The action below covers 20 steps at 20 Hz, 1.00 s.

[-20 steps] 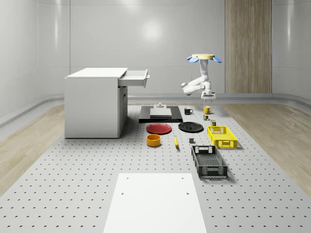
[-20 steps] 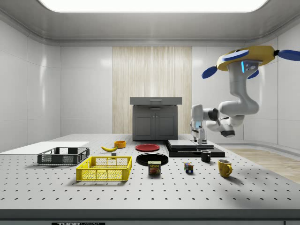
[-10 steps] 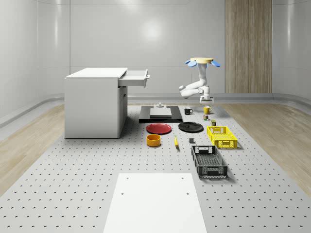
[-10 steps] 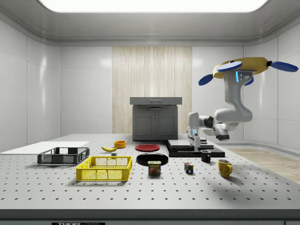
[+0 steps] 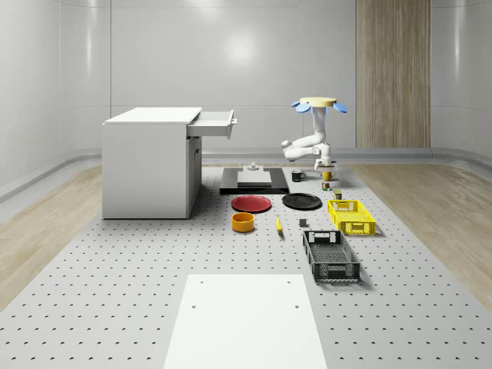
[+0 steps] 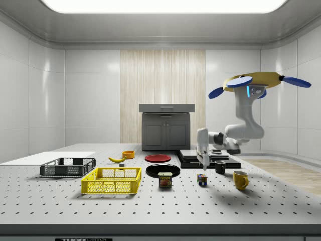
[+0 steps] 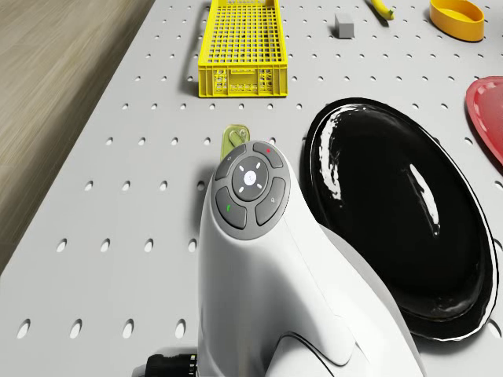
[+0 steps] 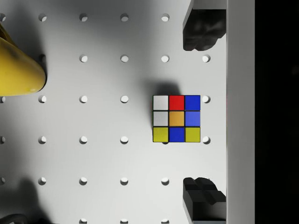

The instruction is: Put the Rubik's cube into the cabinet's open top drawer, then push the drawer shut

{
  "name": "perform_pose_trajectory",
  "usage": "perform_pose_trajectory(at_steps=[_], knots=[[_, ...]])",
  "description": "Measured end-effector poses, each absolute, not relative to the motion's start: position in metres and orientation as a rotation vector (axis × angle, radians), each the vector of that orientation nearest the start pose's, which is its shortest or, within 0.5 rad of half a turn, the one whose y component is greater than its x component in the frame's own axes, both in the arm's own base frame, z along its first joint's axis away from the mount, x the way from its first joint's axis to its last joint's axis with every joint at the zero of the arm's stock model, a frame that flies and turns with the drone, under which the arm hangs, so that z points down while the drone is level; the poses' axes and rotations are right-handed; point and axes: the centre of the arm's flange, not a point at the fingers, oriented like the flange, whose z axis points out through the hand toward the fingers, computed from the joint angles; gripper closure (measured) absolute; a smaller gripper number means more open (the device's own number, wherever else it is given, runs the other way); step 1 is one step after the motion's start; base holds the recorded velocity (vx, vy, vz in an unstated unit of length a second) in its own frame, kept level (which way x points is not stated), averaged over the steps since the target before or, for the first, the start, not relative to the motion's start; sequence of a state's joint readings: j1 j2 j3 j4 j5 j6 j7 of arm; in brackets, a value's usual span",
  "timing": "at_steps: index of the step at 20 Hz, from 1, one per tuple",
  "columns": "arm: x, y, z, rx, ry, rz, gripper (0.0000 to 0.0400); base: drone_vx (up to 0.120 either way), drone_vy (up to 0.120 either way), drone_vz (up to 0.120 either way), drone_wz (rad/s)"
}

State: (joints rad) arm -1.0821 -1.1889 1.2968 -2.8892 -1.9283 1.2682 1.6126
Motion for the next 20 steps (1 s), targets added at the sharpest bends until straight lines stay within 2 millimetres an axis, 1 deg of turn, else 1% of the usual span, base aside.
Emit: perform_pose_trajectory(at_steps=[2,11,15,20], knots=[[0.306,0.000,0.492,0.001,-0.002,0.784,0.0000,0.000,-0.080,-0.120,0.000],[0.306,0.000,0.492,0.001,-0.002,0.785,0.0000,0.000,0.000,-0.116,0.000],[0.307,0.000,0.501,0.001,-0.002,0.785,0.0000,0.000,0.000,0.000,0.000],[0.315,0.000,0.508,0.001,-0.002,0.785,0.0000,0.000,0.000,0.000,0.000]])
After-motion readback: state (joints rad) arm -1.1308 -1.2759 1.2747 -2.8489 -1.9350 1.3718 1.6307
